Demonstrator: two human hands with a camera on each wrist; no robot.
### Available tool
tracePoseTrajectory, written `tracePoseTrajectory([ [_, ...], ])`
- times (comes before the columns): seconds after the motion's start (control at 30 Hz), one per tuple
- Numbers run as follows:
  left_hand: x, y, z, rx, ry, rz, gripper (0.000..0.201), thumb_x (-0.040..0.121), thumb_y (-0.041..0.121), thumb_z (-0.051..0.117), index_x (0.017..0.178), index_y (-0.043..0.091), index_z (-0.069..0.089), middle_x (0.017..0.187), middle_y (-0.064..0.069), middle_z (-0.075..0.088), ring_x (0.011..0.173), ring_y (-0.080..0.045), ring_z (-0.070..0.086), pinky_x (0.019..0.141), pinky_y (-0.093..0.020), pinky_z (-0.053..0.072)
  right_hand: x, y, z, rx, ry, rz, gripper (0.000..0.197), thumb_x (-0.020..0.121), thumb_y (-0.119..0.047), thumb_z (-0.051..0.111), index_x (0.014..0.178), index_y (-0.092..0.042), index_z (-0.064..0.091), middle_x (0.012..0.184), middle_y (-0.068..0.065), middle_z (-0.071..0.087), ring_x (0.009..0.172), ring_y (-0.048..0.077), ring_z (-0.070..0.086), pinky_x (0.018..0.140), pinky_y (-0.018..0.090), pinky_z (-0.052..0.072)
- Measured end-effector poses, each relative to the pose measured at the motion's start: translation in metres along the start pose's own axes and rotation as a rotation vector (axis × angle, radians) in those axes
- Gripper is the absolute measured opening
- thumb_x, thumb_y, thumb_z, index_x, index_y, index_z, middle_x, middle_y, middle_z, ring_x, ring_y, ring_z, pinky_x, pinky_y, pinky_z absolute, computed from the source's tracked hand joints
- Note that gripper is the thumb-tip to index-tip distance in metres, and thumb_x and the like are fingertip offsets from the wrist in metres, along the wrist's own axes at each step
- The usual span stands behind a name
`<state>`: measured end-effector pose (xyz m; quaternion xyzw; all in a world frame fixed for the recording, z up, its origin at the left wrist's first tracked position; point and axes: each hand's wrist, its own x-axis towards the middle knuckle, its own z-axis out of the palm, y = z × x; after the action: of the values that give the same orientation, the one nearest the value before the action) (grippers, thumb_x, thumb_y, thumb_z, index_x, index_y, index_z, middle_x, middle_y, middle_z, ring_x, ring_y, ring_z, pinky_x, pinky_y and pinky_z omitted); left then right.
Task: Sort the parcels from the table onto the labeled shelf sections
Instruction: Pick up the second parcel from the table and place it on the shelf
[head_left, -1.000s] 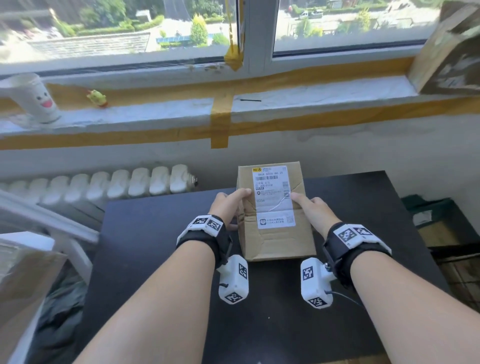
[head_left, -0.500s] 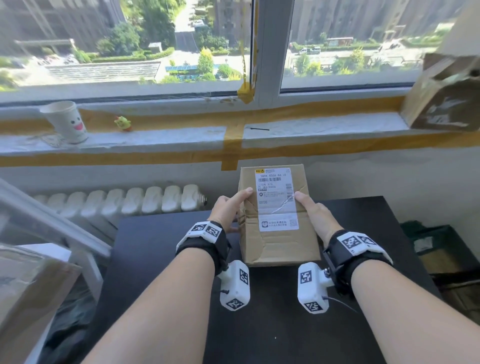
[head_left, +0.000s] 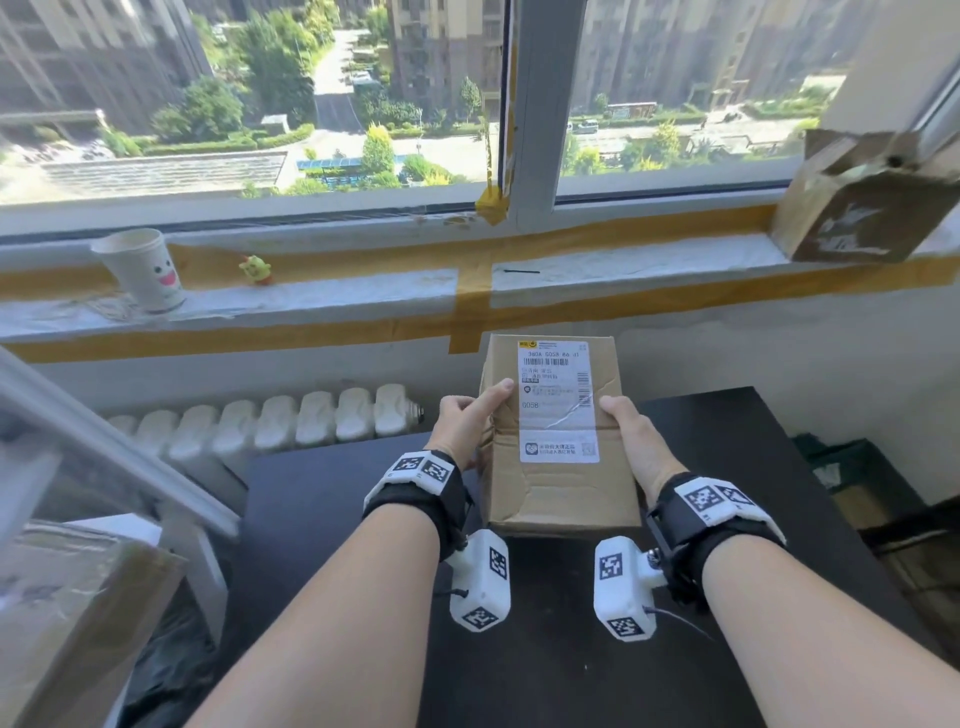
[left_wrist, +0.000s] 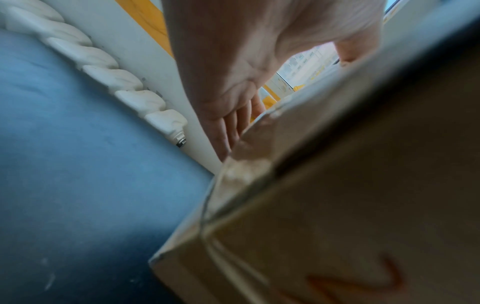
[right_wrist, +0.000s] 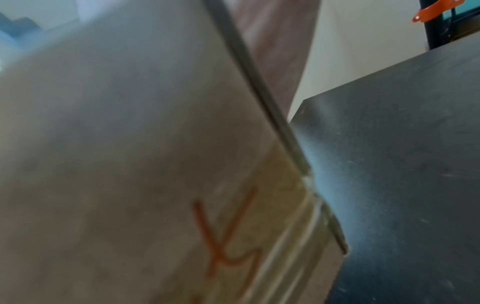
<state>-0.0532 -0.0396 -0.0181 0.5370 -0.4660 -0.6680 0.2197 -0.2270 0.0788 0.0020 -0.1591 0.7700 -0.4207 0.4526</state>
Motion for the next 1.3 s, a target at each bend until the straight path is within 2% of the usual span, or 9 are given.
tracePoseTrajectory([
  [0.17,-0.015,-0.004,-0.002,-0.039,-0.094,0.109,0.058,0.087,0.048,0.061,0.128,0.007,0.057,0.108,-0.002,0.069,0.083,-0.015,0.067,0.059,-0.024,0.052,-0.031,0.0,0.006,0.018,-0.02,-0.031,0.104,0.048,-0.093,0.051,0.123,-0.023,0.064,0.115,0.006,0.072,0.103,0.028,0.069,0.102,0.048,0.047],
  [0.33,-0.036,-0.005,-0.002,-0.04,-0.112,0.132,0.055,0.088,0.047,0.061,0.127,0.008,0.058,0.102,-0.001,0.07,0.078,-0.015,0.067,0.056,-0.024,0.05,-0.064,-0.006,0.003,0.021,-0.028,-0.04,0.086,0.073,-0.084,0.041,0.126,-0.02,0.063,0.12,0.008,0.07,0.11,0.028,0.065,0.107,0.047,0.043],
  [0.53,-0.071,-0.022,0.01,-0.057,-0.096,0.133,0.054,0.089,0.046,0.06,0.126,0.007,0.058,0.105,-0.004,0.069,0.086,-0.019,0.065,0.065,-0.028,0.051,-0.086,0.016,-0.012,-0.023,-0.019,-0.054,0.097,0.064,-0.087,0.038,0.126,-0.018,0.063,0.123,0.009,0.069,0.113,0.029,0.063,0.109,0.048,0.04],
  [0.7,-0.119,-0.05,0.026,-0.067,-0.085,0.152,0.06,0.082,0.051,0.062,0.125,0.009,0.061,0.116,-0.011,0.072,0.093,-0.023,0.069,0.077,-0.036,0.056,-0.123,0.047,-0.036,-0.05,-0.039,-0.075,0.073,0.087,-0.073,0.036,0.119,-0.016,0.067,0.114,0.009,0.071,0.108,0.028,0.065,0.108,0.043,0.042],
  [0.83,-0.17,-0.073,0.045,-0.047,-0.076,0.173,0.06,0.082,0.054,0.059,0.123,0.01,0.062,0.115,-0.009,0.073,0.089,-0.022,0.07,0.066,-0.028,0.054,-0.16,0.076,-0.061,-0.052,-0.068,-0.098,0.056,0.091,-0.067,0.036,0.095,-0.022,0.069,0.097,0.004,0.072,0.092,0.023,0.066,0.098,0.037,0.046],
  [1.0,-0.233,-0.104,0.053,-0.055,-0.04,0.184,0.047,0.093,0.046,0.053,0.117,0.007,0.066,0.105,-0.008,0.075,0.079,-0.019,0.07,0.059,-0.023,0.054,-0.207,0.109,-0.079,-0.075,-0.065,-0.112,0.069,0.088,-0.071,0.037,0.116,-0.016,0.068,0.119,0.011,0.069,0.112,0.03,0.064,0.108,0.045,0.042],
  [1.1,-0.268,-0.123,0.046,-0.061,0.007,0.169,0.052,0.089,0.05,0.056,0.12,0.009,0.065,0.11,-0.007,0.074,0.083,-0.02,0.07,0.062,-0.025,0.053,-0.23,0.126,-0.079,-0.084,-0.134,-0.096,0.055,0.092,-0.066,0.037,0.086,-0.02,0.068,0.097,0.008,0.073,0.096,0.029,0.067,0.103,0.044,0.047],
  [1.2,-0.3,-0.135,0.03,-0.071,0.052,0.135,0.066,0.078,0.059,0.059,0.124,0.011,0.063,0.114,-0.008,0.073,0.087,-0.02,0.073,0.058,-0.022,0.053,-0.255,0.138,-0.07,-0.079,-0.181,-0.082,0.054,0.091,-0.065,0.04,0.078,-0.021,0.067,0.08,0.002,0.071,0.08,0.025,0.066,0.097,0.042,0.051],
  [1.3,-0.325,-0.14,0.011,-0.072,0.054,0.135,0.041,0.096,0.042,0.051,0.114,0.007,0.066,0.093,-0.006,0.073,0.057,-0.005,0.072,0.044,-0.012,0.049,-0.275,0.143,-0.059,-0.071,-0.223,-0.092,0.061,0.077,-0.077,0.045,0.083,-0.022,0.07,0.093,0.001,0.075,0.101,0.027,0.068,0.104,0.047,0.047],
])
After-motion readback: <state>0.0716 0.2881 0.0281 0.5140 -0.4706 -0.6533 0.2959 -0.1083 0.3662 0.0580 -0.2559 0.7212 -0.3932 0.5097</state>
